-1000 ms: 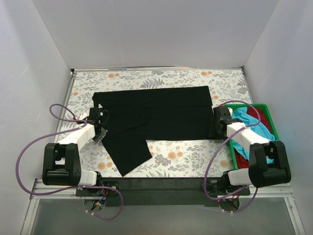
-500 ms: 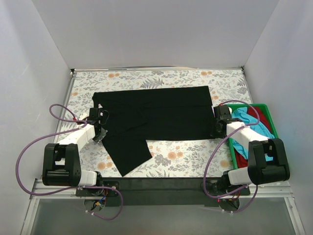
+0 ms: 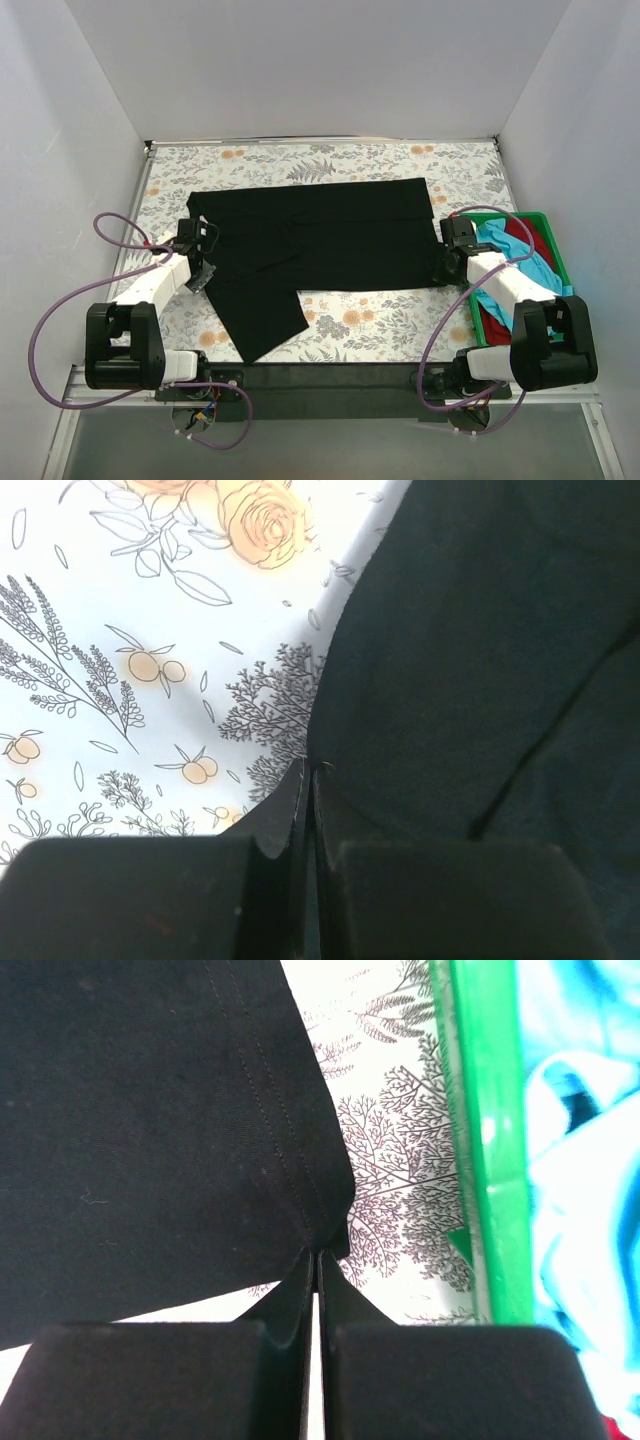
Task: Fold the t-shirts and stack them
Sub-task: Fold the tshirt
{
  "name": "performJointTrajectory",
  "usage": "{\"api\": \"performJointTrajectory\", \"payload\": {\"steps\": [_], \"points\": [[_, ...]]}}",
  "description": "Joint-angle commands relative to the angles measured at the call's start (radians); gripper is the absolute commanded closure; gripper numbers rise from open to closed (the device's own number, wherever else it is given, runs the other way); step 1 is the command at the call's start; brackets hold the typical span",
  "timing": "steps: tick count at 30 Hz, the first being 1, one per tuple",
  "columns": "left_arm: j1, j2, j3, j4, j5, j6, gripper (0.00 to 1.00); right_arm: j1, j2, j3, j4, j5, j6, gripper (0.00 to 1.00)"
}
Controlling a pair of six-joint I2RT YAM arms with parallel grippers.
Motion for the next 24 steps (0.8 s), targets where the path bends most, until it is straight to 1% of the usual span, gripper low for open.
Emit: {"api": "performJointTrajectory", "payload": {"steps": [1, 7, 10, 11, 18, 24], "points": [[0.007, -0.048, 0.073, -0.054, -0.036, -0.003, 1.00, -0.006, -0.038, 0.068, -0.061, 0.027, -0.029, 0.99], [0.021, -0.005, 0.136, -0.071, -0.010, 0.000, 1.00, -0.006, -0.012, 0.178, -0.078, 0.025, -0.042, 0.99], [0.021, 0.033, 0.183, -0.073, 0.000, 0.006, 1.00, -0.007, 0.037, 0.234, -0.084, 0.028, -0.051, 0.99], [0.052, 0.045, 0.211, -0.071, 0.004, 0.011, 1.00, -0.007, 0.063, 0.269, -0.086, 0.028, -0.056, 0.99], [0.082, 0.139, 0.338, -0.093, 0.046, 0.014, 1.00, -0.021, 0.188, 0.418, -0.102, 0.038, -0.085, 0.99], [0.107, 0.174, 0.383, -0.091, 0.059, 0.020, 1.00, -0.038, 0.278, 0.536, -0.124, 0.013, -0.106, 0.99]]}}
